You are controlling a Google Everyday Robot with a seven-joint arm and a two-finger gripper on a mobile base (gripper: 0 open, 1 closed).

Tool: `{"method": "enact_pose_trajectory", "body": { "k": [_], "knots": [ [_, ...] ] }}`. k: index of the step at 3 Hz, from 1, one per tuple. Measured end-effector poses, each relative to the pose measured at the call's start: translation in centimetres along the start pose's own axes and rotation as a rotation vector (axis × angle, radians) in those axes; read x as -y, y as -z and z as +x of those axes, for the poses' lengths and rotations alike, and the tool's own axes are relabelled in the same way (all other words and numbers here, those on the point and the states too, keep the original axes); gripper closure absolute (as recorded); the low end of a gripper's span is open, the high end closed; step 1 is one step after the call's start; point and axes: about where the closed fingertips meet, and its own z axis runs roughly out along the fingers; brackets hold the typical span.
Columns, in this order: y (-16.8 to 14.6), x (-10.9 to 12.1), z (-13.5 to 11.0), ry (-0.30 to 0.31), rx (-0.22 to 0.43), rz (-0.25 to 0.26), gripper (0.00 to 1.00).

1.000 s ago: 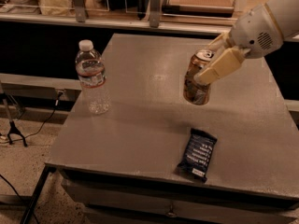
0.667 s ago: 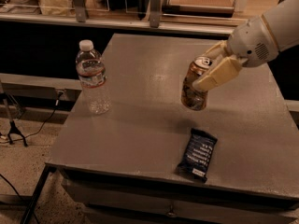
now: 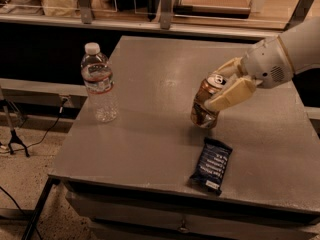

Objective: Move orange can near rxbar blueberry

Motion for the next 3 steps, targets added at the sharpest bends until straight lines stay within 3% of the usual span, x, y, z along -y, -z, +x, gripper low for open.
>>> {"method": "enact_pose_trajectory", "body": {
  "k": [3],
  "knots": [
    [-1.37,-1.61,0.79,0.03,-0.021,-0.029,0.16]
  ]
}}
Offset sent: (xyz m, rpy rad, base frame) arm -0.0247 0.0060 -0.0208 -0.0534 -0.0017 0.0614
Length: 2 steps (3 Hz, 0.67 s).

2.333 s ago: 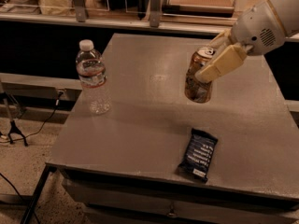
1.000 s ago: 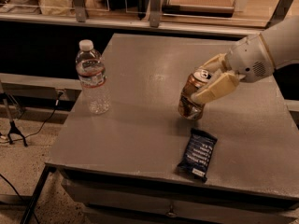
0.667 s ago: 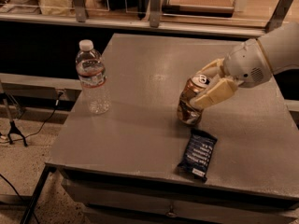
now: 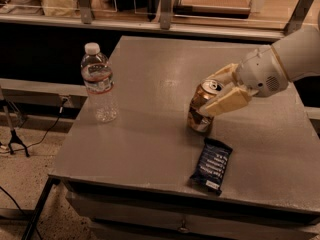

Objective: Move orange can near rxbar blueberry

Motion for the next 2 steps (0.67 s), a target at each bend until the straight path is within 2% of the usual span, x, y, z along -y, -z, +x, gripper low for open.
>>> {"method": "enact_pose_trajectory", "body": {
  "k": [1,2],
  "knots": [
    [-0.2,0.0,-0.1,0.002,0.0,-0.002,0.0],
    [3.1,0.5,0.9,-0.012,0.064,0.044,0.0]
  ]
}}
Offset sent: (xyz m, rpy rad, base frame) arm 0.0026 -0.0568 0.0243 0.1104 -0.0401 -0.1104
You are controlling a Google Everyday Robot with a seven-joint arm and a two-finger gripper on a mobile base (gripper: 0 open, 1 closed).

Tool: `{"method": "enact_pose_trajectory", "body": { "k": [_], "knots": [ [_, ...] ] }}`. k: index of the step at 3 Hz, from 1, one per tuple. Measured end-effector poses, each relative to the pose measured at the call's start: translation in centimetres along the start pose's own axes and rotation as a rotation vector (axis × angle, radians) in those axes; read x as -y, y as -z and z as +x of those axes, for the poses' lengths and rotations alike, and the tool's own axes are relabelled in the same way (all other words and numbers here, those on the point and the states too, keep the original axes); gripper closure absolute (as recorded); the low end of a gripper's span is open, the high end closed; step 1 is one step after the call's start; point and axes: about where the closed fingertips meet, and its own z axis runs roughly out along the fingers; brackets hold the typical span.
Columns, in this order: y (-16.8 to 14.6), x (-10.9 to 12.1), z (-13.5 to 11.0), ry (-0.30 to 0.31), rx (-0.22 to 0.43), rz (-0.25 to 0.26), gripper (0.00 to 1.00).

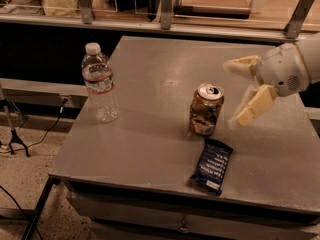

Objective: Move orange can near rxbar blueberry

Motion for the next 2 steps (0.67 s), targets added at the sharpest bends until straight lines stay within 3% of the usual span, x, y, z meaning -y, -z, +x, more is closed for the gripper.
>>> {"method": "enact_pose_trajectory", "body": {
  "k": [1,2],
  "knots": [
    [3.37,0.37,0.04,0.048,0.047,0.012,0.0],
    [3.79,0.47,-0.28,0.06,0.052,0.015,0.0]
  ]
}}
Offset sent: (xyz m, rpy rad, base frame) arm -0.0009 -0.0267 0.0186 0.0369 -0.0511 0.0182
